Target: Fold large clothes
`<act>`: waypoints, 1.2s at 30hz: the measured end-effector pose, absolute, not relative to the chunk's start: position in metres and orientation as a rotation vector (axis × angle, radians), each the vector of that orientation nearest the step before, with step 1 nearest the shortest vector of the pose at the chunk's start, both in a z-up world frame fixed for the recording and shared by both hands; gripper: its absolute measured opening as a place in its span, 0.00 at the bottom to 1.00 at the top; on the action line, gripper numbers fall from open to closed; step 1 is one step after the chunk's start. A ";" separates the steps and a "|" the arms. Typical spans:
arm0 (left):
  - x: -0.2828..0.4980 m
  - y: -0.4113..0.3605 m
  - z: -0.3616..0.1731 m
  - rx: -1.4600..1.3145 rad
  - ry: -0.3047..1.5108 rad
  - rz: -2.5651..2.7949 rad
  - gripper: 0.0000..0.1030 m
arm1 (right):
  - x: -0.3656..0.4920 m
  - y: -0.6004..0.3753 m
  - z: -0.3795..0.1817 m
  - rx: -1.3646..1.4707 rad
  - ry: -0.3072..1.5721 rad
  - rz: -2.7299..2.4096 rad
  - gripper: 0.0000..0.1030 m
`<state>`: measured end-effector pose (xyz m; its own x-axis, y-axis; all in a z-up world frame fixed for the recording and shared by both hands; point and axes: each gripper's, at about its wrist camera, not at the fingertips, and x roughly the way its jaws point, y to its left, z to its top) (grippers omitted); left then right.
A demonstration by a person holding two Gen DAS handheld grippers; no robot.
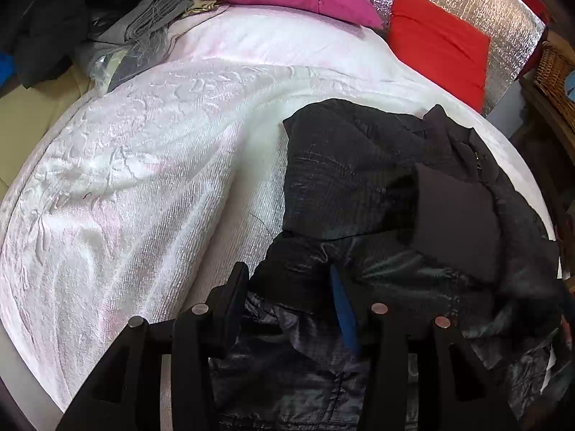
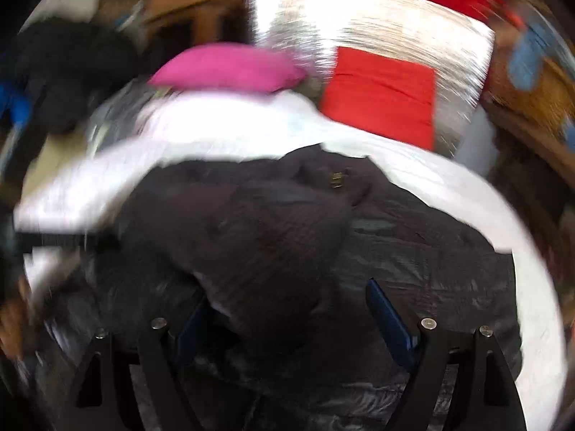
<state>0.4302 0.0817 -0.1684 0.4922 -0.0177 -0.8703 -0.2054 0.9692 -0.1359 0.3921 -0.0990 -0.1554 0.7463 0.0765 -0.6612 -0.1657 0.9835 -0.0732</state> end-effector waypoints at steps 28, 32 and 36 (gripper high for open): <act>0.447 0.080 -0.189 -0.206 1.071 0.114 0.50 | 0.368 -0.301 -0.155 0.816 0.957 0.204 0.83; 0.445 0.079 -0.187 -0.223 1.065 0.136 0.48 | 0.368 -0.237 -0.122 0.494 0.888 0.256 0.83; 0.443 0.081 -0.187 -0.230 1.065 0.133 0.48 | 0.372 -0.151 -0.118 0.203 0.864 0.286 0.83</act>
<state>0.4427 0.0814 -0.1868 0.4800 -0.0026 -0.8773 -0.2182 0.9682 -0.1222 0.3722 -0.1507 -0.1183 0.6150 0.3278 -0.7172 -0.1644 0.9428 0.2899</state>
